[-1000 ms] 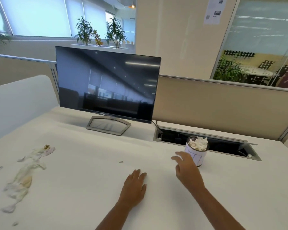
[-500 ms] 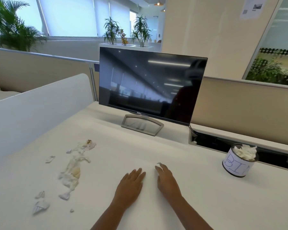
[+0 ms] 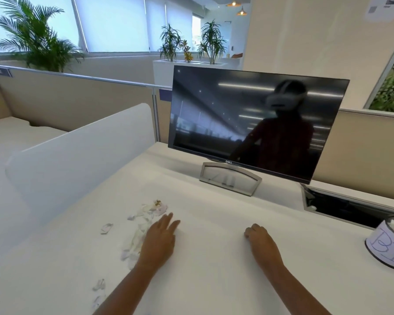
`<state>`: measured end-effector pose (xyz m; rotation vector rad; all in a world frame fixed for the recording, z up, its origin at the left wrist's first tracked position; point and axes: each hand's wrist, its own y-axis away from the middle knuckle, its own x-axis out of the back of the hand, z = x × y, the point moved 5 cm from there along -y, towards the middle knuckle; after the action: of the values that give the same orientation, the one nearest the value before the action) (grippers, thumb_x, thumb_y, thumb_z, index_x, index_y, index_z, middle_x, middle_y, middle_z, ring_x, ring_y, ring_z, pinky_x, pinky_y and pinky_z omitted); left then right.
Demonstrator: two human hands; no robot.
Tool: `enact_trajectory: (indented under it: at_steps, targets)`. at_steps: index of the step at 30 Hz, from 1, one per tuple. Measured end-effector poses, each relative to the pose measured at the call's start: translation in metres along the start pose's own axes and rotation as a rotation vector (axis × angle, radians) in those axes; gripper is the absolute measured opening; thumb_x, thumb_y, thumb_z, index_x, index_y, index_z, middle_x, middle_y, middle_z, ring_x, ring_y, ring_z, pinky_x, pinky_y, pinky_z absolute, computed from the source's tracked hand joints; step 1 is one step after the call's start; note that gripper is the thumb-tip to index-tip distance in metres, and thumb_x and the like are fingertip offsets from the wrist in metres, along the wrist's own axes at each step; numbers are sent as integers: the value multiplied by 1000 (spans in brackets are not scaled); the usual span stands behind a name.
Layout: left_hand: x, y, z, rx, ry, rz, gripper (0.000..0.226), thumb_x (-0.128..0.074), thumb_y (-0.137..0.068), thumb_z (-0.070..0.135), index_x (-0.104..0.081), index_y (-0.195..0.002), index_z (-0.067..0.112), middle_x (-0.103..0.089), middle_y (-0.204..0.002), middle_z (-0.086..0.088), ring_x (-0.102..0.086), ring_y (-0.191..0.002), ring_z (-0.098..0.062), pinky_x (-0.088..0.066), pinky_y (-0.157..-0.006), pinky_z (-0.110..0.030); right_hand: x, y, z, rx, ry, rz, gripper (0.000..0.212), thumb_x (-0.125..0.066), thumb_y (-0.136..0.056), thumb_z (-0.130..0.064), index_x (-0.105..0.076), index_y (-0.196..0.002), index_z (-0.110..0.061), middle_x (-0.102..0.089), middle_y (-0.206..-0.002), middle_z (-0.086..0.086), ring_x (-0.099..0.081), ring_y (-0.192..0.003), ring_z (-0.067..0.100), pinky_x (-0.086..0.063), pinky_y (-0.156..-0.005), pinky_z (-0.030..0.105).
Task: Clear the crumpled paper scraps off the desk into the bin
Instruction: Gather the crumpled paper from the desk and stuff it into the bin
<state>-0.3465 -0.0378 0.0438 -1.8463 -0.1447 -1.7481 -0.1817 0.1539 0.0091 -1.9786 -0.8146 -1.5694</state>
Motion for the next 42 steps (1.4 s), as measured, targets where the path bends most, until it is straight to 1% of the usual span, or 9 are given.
enact_trajectory:
  at_steps: [4, 7, 14, 17, 22, 26, 30, 35, 42]
  targets:
    - [3, -4, -57, 219, 146, -9, 47, -83, -54, -3, -71, -100, 0, -67, -110, -27, -68, -97, -38, -59, -69, -41, -5, -8, -33, -32, -201, 8, 24, -43, -89, 3, -64, -99, -4, -57, -102, 9, -56, -103, 23, -42, -82, 26]
    - [-5, -5, -94, 433, 179, -74, 47, -55, -90, 17, -45, -135, 9, -40, -144, -20, -46, -128, -33, -46, -97, -41, -11, -9, -71, -52, -476, 26, 20, -51, -86, 5, -69, -95, 0, -62, -104, 16, -59, -101, 26, -42, -84, 25]
    - [-30, -26, -125, 536, 356, -330, 66, -50, -93, 37, -17, -147, 18, -43, -135, -20, -48, -122, -34, -41, -102, -39, -27, -30, -158, 43, -671, 3, 32, -44, -83, 12, -68, -99, -1, -62, -110, 16, -60, -101, 25, -43, -83, 17]
    - [-36, -39, -122, 510, 403, -349, 68, -55, -90, 37, -20, -146, 20, -42, -136, -17, -43, -127, -32, -39, -104, -38, -26, -45, -182, 102, -660, -8, 35, -45, -84, 11, -63, -111, -3, -58, -119, 14, -57, -108, 23, -40, -85, 12]
    - [-42, -48, -114, 419, 360, -331, 58, -59, -89, 28, -34, -141, 21, -45, -133, -10, -43, -125, -24, -41, -102, -32, -31, -73, -218, 216, -477, -159, 60, -40, -87, 10, -35, -141, -17, -28, -151, 9, -34, -137, 22, -30, -112, 27]
    - [-43, -48, -118, 392, 392, -219, 35, -57, -89, 16, -56, -124, 17, -55, -119, -8, -51, -111, -21, -46, -92, -29, -34, -88, -239, 315, -278, -287, 69, -37, -89, 10, -24, -145, -28, -6, -159, 4, -26, -141, 28, -27, -115, 38]
    - [-42, -46, -121, 380, 385, -131, 23, -50, -89, 7, -66, -103, 14, -54, -96, -5, -55, -96, -21, -45, -74, -25, -39, -97, -250, 356, -67, -291, 40, -40, -96, -7, -47, -134, -16, -34, -148, 12, -38, -130, 34, -36, -107, 39]
    - [-42, -45, -120, 402, 412, -83, 25, -47, -87, 1, -67, -99, 9, -59, -98, -10, -57, -91, -21, -39, -70, -22, -40, -89, -246, 376, 54, -186, 32, -43, -87, 7, -61, -112, -2, -56, -116, 19, -53, -110, 33, -46, -87, 37]
    - [-38, -41, -122, 619, 818, -36, 22, -51, -77, -15, -71, -82, -6, -70, -88, -23, -66, -82, -36, -57, -76, -45, -33, -75, -201, 129, -377, -112, 26, -51, -85, 4, -69, -101, -2, -66, -111, 16, -62, -102, 28, -48, -88, 29]
